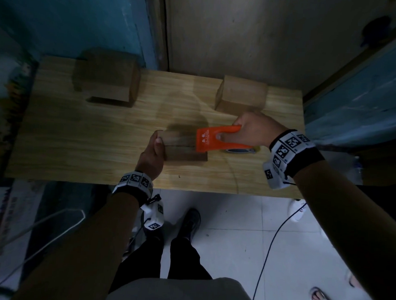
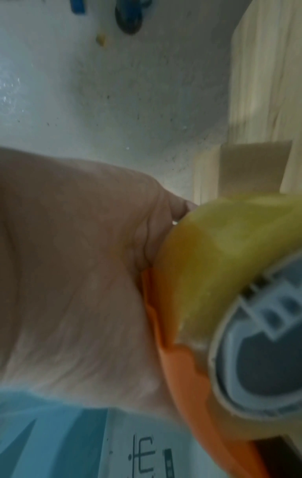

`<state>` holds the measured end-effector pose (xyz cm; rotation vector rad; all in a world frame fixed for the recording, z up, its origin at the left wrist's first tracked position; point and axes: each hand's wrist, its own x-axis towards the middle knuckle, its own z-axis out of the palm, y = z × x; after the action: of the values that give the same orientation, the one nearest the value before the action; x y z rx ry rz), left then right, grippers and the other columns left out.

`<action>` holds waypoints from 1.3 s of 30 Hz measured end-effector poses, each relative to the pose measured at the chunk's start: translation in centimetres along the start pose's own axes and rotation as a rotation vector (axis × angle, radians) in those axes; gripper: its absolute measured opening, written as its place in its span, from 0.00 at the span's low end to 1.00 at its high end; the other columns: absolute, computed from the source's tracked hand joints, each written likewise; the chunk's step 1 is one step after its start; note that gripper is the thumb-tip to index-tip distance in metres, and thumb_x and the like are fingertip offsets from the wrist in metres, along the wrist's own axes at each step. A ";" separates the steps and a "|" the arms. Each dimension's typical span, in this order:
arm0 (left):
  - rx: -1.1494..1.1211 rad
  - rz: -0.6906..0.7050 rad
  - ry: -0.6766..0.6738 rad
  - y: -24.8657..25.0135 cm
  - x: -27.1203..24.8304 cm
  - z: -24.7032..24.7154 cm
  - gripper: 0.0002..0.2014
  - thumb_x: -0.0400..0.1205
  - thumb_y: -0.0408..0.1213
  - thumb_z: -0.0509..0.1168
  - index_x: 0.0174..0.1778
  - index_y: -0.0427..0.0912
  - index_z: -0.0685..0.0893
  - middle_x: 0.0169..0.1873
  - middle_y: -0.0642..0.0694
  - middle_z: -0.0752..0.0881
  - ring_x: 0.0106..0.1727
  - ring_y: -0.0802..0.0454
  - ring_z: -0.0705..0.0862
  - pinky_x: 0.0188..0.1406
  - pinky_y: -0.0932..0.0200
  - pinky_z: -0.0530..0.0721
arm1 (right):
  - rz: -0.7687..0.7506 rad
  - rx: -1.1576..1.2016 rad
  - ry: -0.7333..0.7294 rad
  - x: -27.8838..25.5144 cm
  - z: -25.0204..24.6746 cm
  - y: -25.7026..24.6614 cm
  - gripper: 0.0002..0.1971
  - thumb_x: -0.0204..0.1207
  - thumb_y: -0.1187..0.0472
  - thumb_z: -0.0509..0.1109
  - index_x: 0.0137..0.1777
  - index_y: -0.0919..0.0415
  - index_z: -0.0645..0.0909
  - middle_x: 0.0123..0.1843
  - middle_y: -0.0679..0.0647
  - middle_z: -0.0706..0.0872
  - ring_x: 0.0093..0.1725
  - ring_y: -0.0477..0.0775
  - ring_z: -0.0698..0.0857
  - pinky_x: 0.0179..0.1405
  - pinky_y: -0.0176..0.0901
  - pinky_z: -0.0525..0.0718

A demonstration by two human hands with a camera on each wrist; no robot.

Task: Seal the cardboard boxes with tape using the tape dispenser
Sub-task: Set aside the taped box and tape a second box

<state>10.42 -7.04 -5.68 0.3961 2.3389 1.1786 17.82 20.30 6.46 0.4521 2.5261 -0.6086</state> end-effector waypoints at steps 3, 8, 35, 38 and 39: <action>0.008 -0.011 -0.006 0.5 -0.2 -0.1 0.21 0.92 0.46 0.41 0.79 0.48 0.66 0.50 0.46 0.78 0.47 0.49 0.78 0.43 0.60 0.74 | 0.003 0.006 0.006 -0.3 0.1 0.6 0.37 0.66 0.23 0.67 0.31 0.61 0.87 0.25 0.54 0.88 0.29 0.54 0.89 0.41 0.57 0.90; 0.019 0.008 -0.001 0.3 0.0 0.0 0.21 0.92 0.44 0.41 0.78 0.44 0.67 0.44 0.51 0.80 0.38 0.58 0.80 0.30 0.76 0.70 | 0.032 0.025 0.009 -1.2 -0.2 2.3 0.34 0.67 0.24 0.68 0.30 0.59 0.86 0.23 0.53 0.87 0.25 0.50 0.88 0.39 0.54 0.91; 0.018 0.024 -0.021 -0.3 0.1 -0.3 0.28 0.87 0.59 0.38 0.76 0.50 0.67 0.51 0.40 0.85 0.51 0.38 0.86 0.49 0.45 0.86 | 0.091 0.139 0.005 -1.5 1.6 5.9 0.27 0.71 0.31 0.72 0.28 0.57 0.86 0.21 0.52 0.87 0.25 0.52 0.89 0.39 0.54 0.92; 0.027 0.010 -0.033 -0.3 0.2 -0.3 0.29 0.86 0.60 0.38 0.77 0.51 0.67 0.52 0.38 0.85 0.51 0.38 0.86 0.51 0.41 0.87 | 0.101 0.103 -0.025 -1.1 1.3 5.8 0.28 0.70 0.30 0.72 0.30 0.57 0.87 0.23 0.51 0.88 0.27 0.51 0.90 0.40 0.52 0.92; 0.031 0.014 -0.031 -0.3 0.2 -0.3 0.28 0.86 0.59 0.38 0.77 0.50 0.67 0.52 0.38 0.85 0.51 0.38 0.86 0.51 0.42 0.87 | 0.105 0.091 -0.036 -0.9 1.3 5.7 0.29 0.70 0.29 0.71 0.30 0.57 0.88 0.24 0.51 0.88 0.27 0.52 0.90 0.39 0.51 0.92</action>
<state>10.07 -7.32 -5.86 0.4388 2.3340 1.1362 21.49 24.33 4.09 0.5967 2.4303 -0.6877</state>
